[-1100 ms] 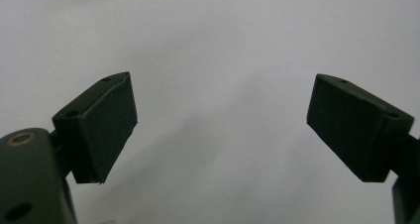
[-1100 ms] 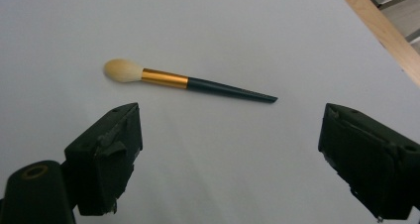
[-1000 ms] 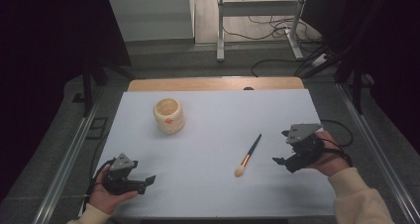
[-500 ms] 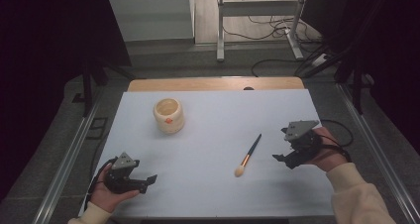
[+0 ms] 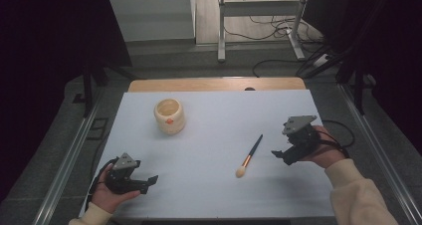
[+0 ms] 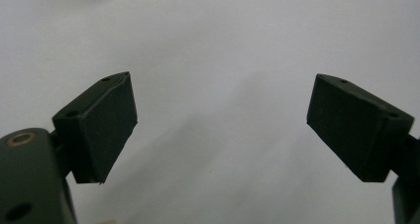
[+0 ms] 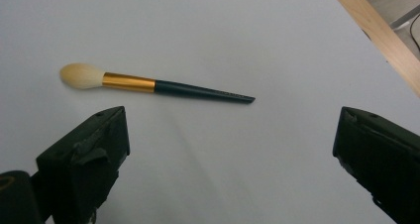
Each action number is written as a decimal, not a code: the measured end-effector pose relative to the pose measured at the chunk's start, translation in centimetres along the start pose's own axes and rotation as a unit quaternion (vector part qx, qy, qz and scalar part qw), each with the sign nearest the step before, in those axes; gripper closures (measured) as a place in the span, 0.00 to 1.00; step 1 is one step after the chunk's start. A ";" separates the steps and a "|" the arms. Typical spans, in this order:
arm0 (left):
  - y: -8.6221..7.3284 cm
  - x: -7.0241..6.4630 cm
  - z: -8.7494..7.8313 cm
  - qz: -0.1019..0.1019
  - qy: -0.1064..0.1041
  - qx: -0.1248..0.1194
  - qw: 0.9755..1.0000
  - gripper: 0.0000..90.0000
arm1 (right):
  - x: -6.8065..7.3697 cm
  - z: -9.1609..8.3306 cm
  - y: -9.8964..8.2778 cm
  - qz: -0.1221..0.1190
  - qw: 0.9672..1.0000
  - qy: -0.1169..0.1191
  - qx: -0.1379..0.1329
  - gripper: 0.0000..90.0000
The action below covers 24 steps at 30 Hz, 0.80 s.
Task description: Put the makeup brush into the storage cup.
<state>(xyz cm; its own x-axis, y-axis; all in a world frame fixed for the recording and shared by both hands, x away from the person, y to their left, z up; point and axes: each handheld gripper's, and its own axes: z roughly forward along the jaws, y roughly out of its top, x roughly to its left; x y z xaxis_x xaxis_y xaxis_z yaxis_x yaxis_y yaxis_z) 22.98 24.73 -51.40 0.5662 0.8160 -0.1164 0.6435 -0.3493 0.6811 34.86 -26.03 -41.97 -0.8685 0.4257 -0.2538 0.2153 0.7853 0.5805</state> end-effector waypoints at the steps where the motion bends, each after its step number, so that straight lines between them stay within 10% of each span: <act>1: 0.0 0.0 0.0 0.000 0.000 0.000 1.000 0.14 | 0.0 0.1 0.1 -0.001 1.000 0.003 0.003 0.01; 24: 0.0 0.0 0.0 0.001 -0.001 -0.001 1.000 0.14 | 0.8 0.7 2.0 0.001 0.999 0.051 -0.003 0.00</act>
<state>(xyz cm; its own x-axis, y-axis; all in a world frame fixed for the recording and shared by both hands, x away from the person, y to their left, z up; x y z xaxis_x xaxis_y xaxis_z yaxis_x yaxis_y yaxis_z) 22.99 24.76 -51.37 0.5682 0.8146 -0.1166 0.6414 -0.3496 0.6829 34.86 -23.81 -41.56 -0.9091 0.3794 -0.1721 0.2149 0.7809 0.5865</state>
